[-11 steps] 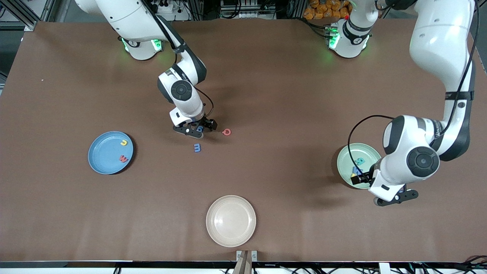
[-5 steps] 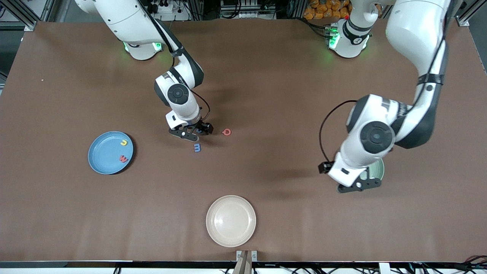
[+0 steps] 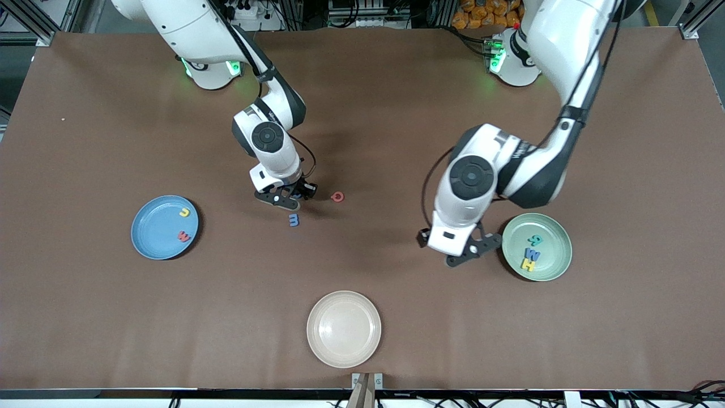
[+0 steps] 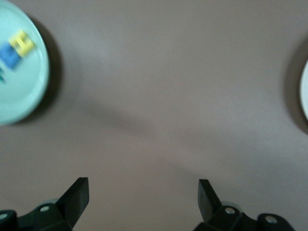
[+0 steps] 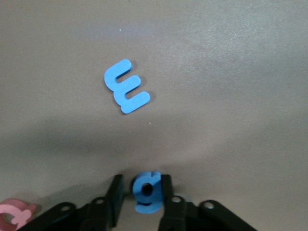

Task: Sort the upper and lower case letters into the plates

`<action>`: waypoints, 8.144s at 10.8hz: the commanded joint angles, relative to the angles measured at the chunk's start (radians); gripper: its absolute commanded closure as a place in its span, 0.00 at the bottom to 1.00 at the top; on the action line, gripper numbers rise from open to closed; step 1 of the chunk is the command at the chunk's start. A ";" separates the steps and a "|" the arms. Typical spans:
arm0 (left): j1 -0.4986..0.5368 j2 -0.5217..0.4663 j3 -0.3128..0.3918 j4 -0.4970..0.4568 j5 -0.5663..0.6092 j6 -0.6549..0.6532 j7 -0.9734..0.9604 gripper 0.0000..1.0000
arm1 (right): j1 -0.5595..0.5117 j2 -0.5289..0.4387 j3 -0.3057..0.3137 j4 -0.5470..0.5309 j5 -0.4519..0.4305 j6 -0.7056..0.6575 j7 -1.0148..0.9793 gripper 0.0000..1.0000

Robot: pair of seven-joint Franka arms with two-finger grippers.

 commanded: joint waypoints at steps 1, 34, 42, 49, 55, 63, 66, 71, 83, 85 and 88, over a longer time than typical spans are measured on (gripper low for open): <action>-0.043 0.030 0.010 0.016 -0.050 0.046 -0.211 0.00 | 0.008 0.003 -0.008 -0.006 -0.022 -0.004 0.005 1.00; -0.481 0.323 0.163 0.139 -0.258 0.277 -0.913 0.09 | -0.577 -0.013 -0.073 0.299 0.118 -0.405 -1.575 0.00; -0.513 0.343 0.189 0.139 -0.258 0.312 -0.910 0.34 | -0.427 0.010 -0.074 0.305 0.116 -0.356 -1.347 0.00; -0.504 0.280 0.234 0.135 -0.221 0.223 -0.809 1.00 | -0.327 0.023 -0.074 0.304 0.105 -0.350 -1.133 0.00; -0.383 0.072 0.329 0.095 -0.170 -0.131 -0.119 1.00 | -0.151 0.075 -0.074 0.296 0.104 -0.284 -0.767 0.00; 0.005 -0.189 0.317 -0.238 -0.150 -0.107 0.617 1.00 | -0.003 0.135 -0.077 0.262 0.102 -0.116 -0.664 0.00; 0.096 -0.188 0.318 -0.440 -0.149 0.155 0.737 1.00 | -0.003 0.141 -0.080 0.259 0.098 -0.110 -0.664 0.00; 0.203 -0.160 0.318 -0.450 -0.150 0.215 0.893 0.32 | -0.011 0.142 -0.082 0.244 0.090 -0.106 -0.664 0.00; 0.176 -0.316 0.317 -0.071 -0.136 -0.297 0.886 0.00 | -0.083 -0.005 -0.147 0.229 0.090 -0.283 -0.725 1.00; 0.177 -0.391 0.317 -0.071 -0.138 -0.320 0.888 0.00 | -0.124 -0.051 -0.210 0.229 0.090 -0.349 -0.924 1.00; 0.185 -0.496 0.309 -0.071 -0.142 -0.387 0.896 0.00 | -0.254 -0.098 -0.214 0.192 0.088 -0.382 -1.173 1.00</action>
